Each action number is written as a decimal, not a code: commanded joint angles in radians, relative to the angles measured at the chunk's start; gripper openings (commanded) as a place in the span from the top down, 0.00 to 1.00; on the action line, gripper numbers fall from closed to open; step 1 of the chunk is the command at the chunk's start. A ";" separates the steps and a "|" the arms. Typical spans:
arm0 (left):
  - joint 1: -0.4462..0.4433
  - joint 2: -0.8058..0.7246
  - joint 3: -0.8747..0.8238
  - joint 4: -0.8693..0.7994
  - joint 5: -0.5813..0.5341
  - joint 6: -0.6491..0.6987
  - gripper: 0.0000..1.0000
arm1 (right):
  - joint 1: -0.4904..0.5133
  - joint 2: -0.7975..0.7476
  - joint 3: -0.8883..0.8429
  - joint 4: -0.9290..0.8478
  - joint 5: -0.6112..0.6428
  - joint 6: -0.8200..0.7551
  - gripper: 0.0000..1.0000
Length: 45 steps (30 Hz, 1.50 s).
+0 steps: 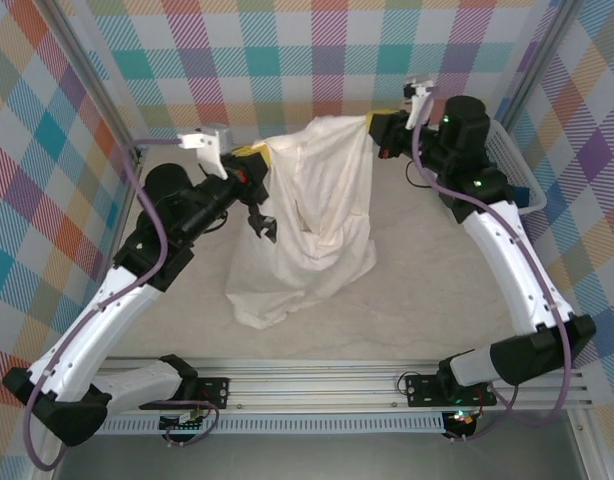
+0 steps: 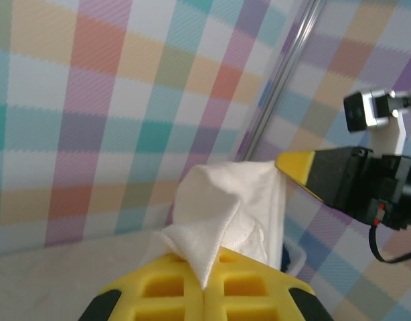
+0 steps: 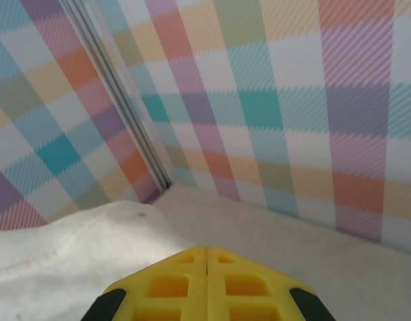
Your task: Fold the inside-out t-shirt
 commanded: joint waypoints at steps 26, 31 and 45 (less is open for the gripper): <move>0.138 -0.039 -0.203 -0.002 0.542 -0.197 1.00 | 0.024 0.089 0.031 -0.328 0.243 -0.194 1.00; 0.136 -0.027 -0.337 -0.031 0.507 -0.267 1.00 | 0.035 0.357 0.125 -0.435 0.267 -0.195 0.92; 0.139 -0.013 -0.547 -0.072 0.345 -0.303 1.00 | 0.236 0.140 -0.539 -0.265 0.181 0.022 0.46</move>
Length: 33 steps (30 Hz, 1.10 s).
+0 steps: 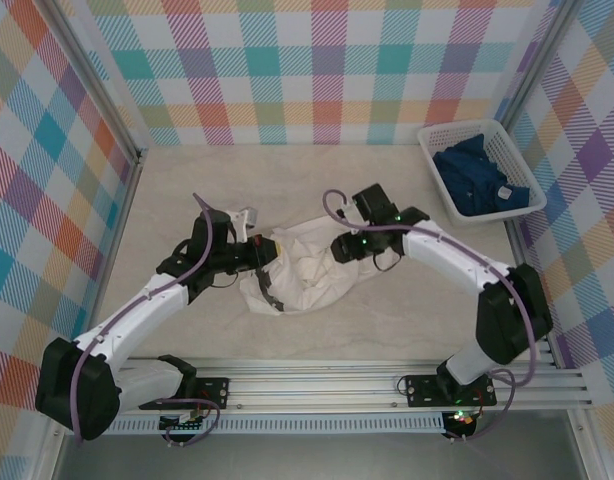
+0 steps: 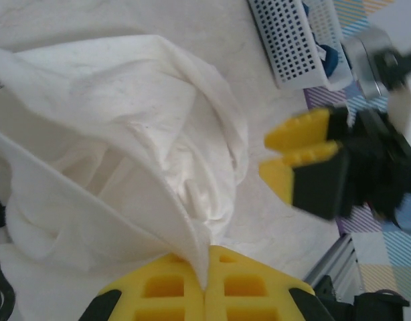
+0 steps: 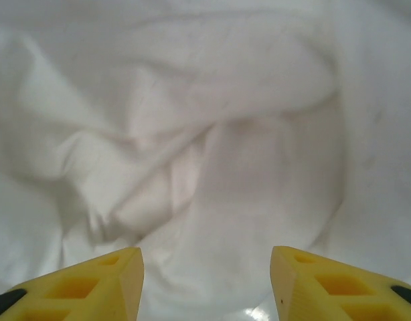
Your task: Fold the inside-out t-shirt
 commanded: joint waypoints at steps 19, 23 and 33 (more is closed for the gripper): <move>-0.004 -0.104 0.385 0.148 -0.119 0.004 1.00 | -0.186 -0.279 0.122 0.192 0.193 -0.057 1.00; -0.006 -0.053 0.574 0.141 -0.101 0.012 1.00 | -0.229 -0.313 0.334 0.183 0.233 -0.142 1.00; -0.005 -0.036 0.687 0.031 -0.255 0.073 1.00 | -0.233 -0.204 0.705 0.082 0.185 -0.269 1.00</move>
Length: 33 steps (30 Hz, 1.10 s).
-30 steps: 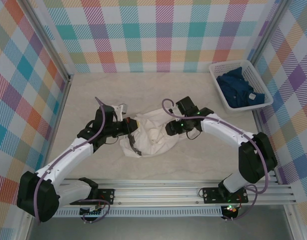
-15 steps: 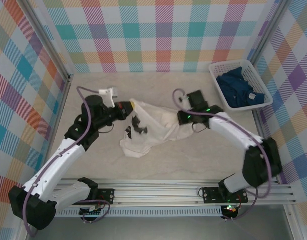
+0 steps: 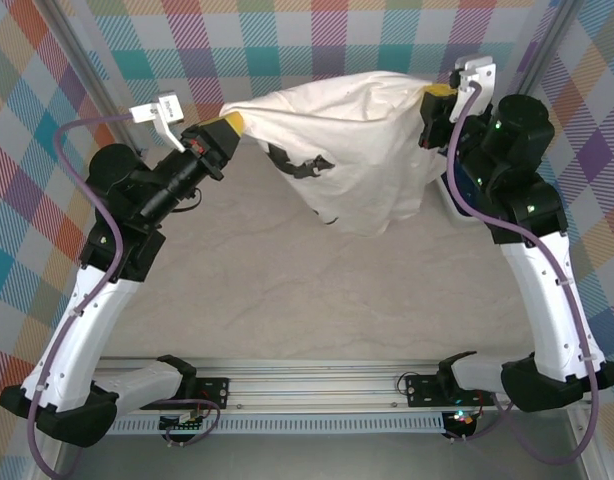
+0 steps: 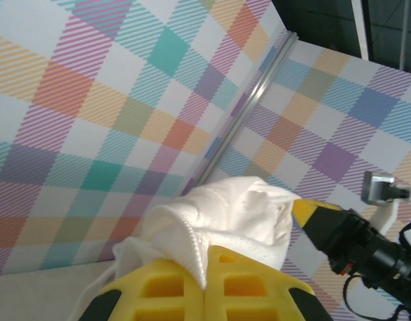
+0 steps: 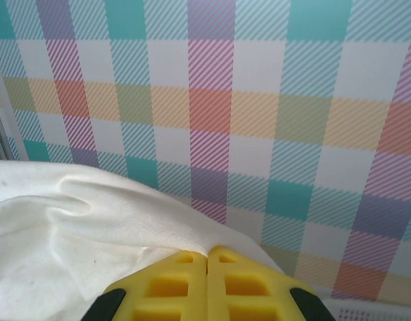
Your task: Fold the inside-out t-shirt
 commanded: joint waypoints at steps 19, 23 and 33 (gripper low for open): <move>0.003 -0.334 -1.032 -0.108 -0.143 -0.062 1.00 | 0.069 0.271 -0.765 -0.064 -0.279 0.277 1.00; 0.003 -0.321 -1.132 -0.101 -0.119 -0.119 1.00 | 0.070 0.278 -0.792 -0.070 -0.253 0.304 1.00; 0.003 -0.282 -1.025 -0.178 -0.141 0.022 0.33 | 0.087 0.317 -0.609 0.002 -0.408 0.272 0.99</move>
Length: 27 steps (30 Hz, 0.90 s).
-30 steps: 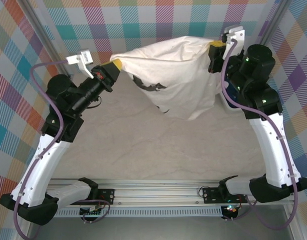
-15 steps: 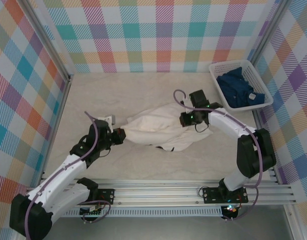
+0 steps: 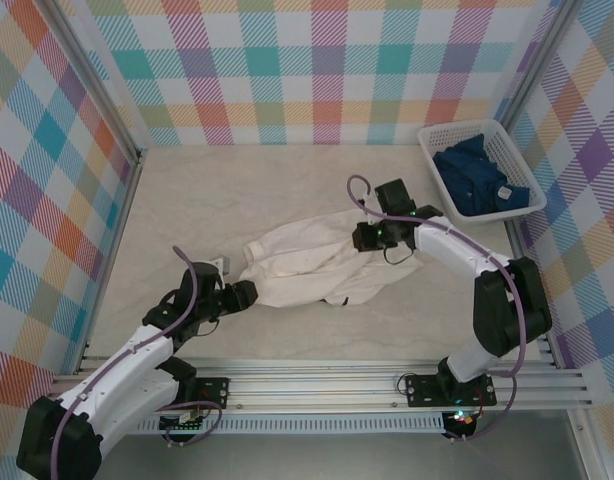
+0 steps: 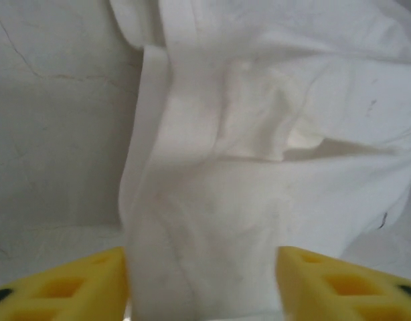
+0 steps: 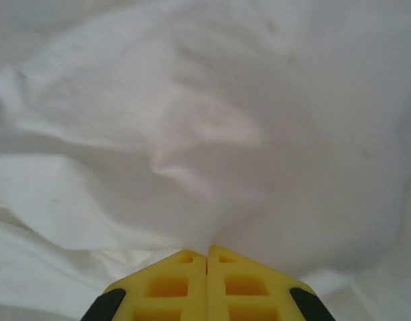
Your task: Fold the inside-out t-shirt
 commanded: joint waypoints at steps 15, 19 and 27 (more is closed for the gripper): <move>-0.033 0.626 0.408 0.094 -0.071 0.351 0.35 | 0.010 0.043 0.134 0.007 -0.064 -0.053 1.00; -0.034 0.693 0.453 0.168 -0.048 0.326 0.71 | 0.021 0.033 0.121 -0.021 -0.029 -0.077 0.98; -0.031 0.622 0.450 0.218 0.054 0.257 1.00 | 0.178 -0.199 -0.078 0.149 0.073 -0.228 0.59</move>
